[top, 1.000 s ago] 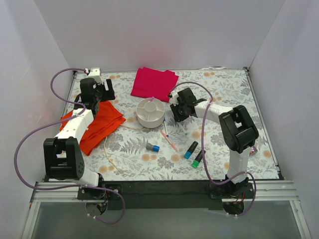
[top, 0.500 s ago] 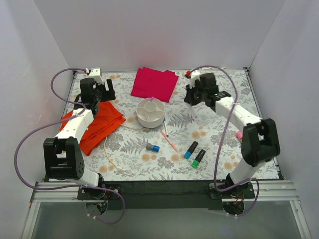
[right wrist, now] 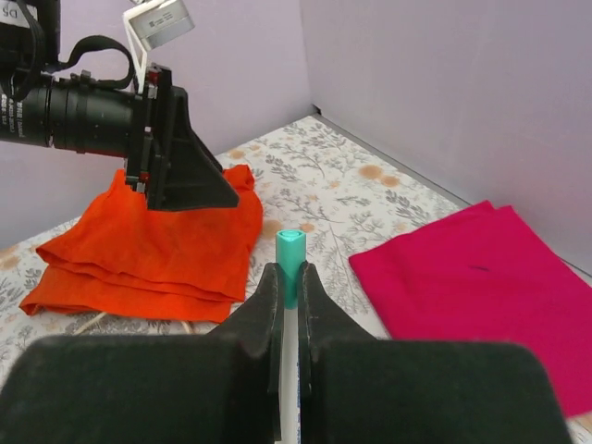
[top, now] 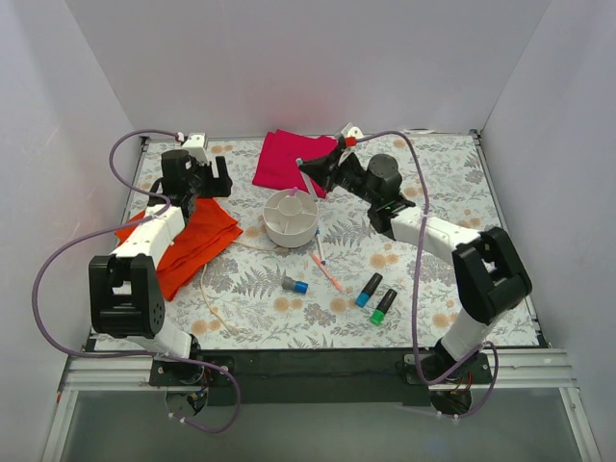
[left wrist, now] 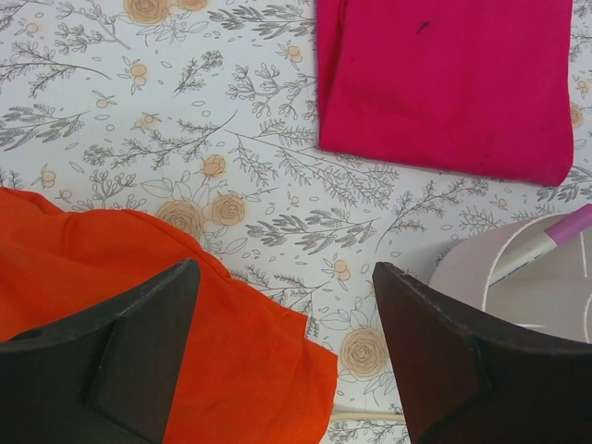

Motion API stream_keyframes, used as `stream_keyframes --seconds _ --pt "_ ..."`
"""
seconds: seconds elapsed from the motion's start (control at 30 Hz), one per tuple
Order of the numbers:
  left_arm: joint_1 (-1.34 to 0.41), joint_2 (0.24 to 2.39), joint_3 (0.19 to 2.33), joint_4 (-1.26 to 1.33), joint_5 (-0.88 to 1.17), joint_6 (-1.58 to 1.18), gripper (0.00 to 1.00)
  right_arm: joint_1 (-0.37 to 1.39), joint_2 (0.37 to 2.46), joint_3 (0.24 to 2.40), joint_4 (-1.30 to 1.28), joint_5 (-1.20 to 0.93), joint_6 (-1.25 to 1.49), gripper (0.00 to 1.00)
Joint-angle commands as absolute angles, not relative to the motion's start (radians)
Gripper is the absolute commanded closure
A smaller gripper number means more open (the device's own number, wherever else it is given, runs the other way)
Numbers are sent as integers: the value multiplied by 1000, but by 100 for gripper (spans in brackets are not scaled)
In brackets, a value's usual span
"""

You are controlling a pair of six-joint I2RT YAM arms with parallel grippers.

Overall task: Sort the stationery into containers
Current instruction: Place the pen in the storage box.

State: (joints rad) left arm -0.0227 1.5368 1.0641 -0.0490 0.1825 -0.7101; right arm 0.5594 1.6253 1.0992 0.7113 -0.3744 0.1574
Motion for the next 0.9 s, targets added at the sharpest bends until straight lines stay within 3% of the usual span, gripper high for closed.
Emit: stream_keyframes --seconds 0.0,0.33,0.87 --pt "-44 1543 1118 -55 203 -681 25 592 1724 1127 1121 -370 241 99" --pt "-72 1531 1095 -61 187 -661 25 632 1940 1333 1193 -311 322 99" --pt "-74 1528 1069 -44 160 -652 24 649 2137 1417 1206 -299 348 99"
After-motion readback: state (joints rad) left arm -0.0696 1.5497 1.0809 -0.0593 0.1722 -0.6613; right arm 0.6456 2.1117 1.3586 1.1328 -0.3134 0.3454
